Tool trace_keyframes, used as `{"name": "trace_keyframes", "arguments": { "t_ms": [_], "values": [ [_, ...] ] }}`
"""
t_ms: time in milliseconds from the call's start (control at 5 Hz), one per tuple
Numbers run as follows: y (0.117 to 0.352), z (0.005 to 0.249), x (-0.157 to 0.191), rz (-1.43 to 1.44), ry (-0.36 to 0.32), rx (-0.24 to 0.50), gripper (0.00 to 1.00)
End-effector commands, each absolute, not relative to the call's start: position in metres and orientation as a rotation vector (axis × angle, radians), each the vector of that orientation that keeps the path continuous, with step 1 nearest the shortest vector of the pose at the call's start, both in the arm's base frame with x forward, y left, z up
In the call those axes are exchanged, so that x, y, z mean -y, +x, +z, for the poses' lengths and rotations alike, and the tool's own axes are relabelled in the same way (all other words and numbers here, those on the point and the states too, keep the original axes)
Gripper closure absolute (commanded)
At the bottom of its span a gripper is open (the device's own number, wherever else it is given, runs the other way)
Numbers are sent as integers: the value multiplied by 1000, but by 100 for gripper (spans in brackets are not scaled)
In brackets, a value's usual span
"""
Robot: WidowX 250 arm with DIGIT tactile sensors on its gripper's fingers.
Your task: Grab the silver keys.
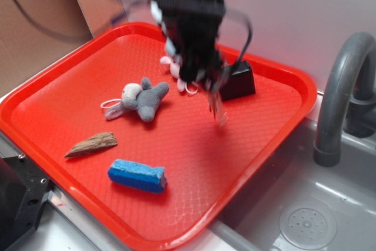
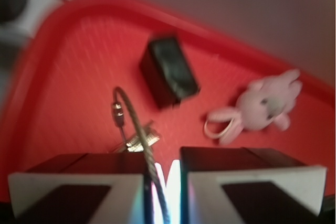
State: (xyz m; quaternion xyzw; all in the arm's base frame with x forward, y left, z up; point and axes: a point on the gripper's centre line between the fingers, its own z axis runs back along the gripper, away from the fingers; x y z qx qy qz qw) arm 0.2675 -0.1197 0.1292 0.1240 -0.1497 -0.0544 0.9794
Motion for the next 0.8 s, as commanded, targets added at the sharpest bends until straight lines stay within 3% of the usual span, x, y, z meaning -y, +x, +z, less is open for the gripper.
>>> {"name": "trace_keyframes", "arguments": {
  "t_ms": [0,200,400,600],
  "values": [
    [253,243,64,161,74,211,100],
    [227,272,29,237,21,160,100],
    [207,285,7,226,-11,141,100],
    [211,279,7,114,28,69,100]
  ]
}}
